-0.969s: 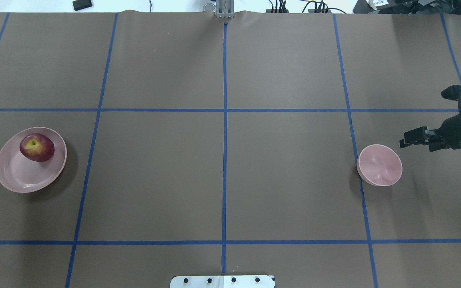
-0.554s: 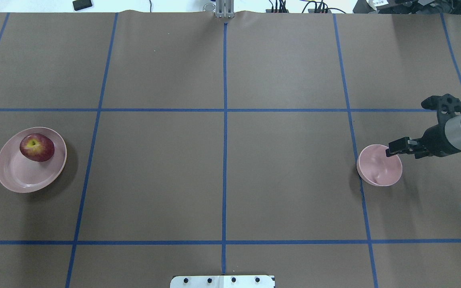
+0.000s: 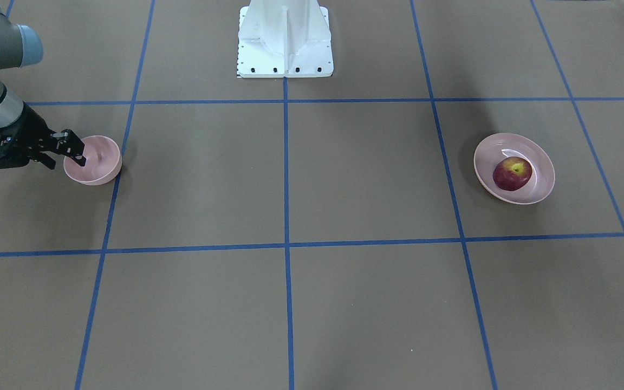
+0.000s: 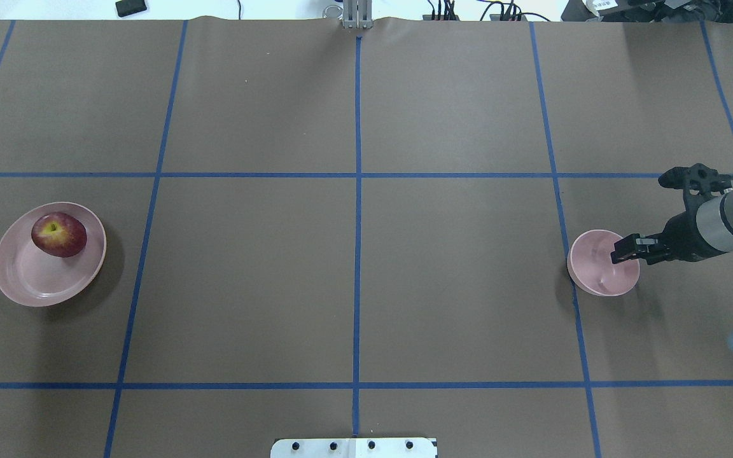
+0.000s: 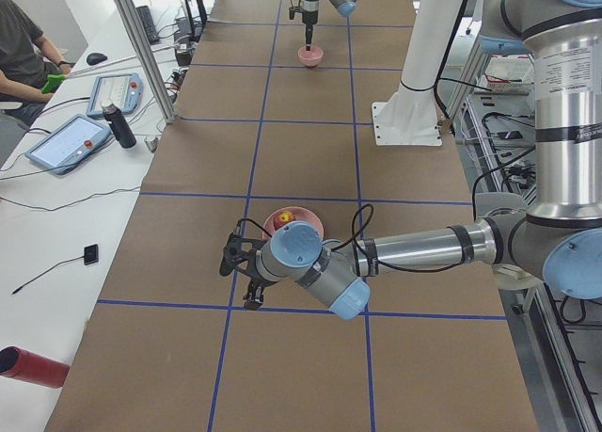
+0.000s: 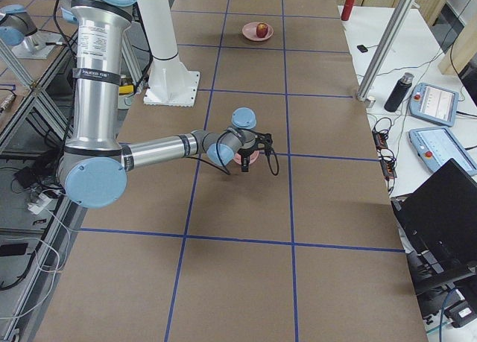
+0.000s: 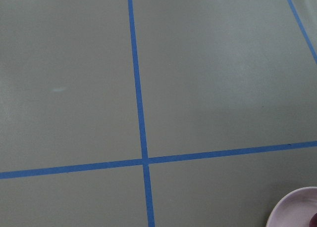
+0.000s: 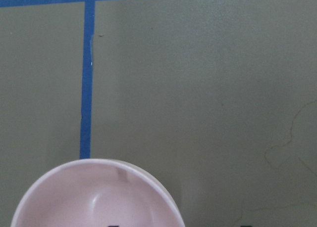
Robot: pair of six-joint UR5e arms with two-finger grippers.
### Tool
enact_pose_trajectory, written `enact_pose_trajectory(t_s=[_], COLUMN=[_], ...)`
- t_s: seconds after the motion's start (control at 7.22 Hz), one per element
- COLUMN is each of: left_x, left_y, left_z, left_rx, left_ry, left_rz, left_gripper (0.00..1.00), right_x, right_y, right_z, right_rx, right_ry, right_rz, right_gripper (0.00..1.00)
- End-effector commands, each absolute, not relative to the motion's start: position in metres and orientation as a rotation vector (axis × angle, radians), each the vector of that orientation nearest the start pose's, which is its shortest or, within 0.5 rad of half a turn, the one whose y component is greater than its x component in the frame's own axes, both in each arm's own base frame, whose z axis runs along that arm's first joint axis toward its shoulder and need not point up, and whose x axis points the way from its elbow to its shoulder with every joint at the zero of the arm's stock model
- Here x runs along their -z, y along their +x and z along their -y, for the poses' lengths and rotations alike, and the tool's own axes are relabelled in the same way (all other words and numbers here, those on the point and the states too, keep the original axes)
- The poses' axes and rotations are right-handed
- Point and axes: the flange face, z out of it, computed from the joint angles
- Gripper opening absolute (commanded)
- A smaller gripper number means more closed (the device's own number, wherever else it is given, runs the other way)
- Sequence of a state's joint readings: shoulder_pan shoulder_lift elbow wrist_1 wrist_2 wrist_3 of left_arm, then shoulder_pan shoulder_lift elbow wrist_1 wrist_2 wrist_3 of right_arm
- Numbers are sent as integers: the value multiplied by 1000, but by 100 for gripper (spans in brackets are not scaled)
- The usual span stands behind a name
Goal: Move apple from plate to bowl
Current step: 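Reach the right gripper to the small pink bowl and grasp its rim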
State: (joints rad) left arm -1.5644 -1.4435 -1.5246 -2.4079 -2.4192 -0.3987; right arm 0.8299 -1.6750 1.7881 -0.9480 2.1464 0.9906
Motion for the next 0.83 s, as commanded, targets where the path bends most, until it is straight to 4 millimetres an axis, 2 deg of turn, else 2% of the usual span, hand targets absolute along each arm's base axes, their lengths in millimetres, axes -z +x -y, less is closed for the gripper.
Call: enact_pose_trajectory(t_s=[0.0,0.14,0.28,0.42,0.55,0.69], left_x=[-629,-602,-587,-579,-563,-554], left_y=[-28,21,53,74,92,113], left_z=[462,478,482,481,477,474], left_rx=[109,132,126,98,55,43], left_ry=[382,310,294,301,305,289], left_rz=[-973,-1025,-1023,-1009,-1024,-1031], left_gripper=[98,98,98,98,98,98], right_x=[-539,-539,-537,-529,-509,-484], right_y=[-262,-263,-262,-260,-257,-273], right_z=[403,403,401,404,413,430], right_rx=[-19,-24,-23,-15,-14,-8], right_ry=[34,30,5,-6,21,42], right_rz=[899,900,913,940,971,984], right_gripper=[0,0,0,0,0,0])
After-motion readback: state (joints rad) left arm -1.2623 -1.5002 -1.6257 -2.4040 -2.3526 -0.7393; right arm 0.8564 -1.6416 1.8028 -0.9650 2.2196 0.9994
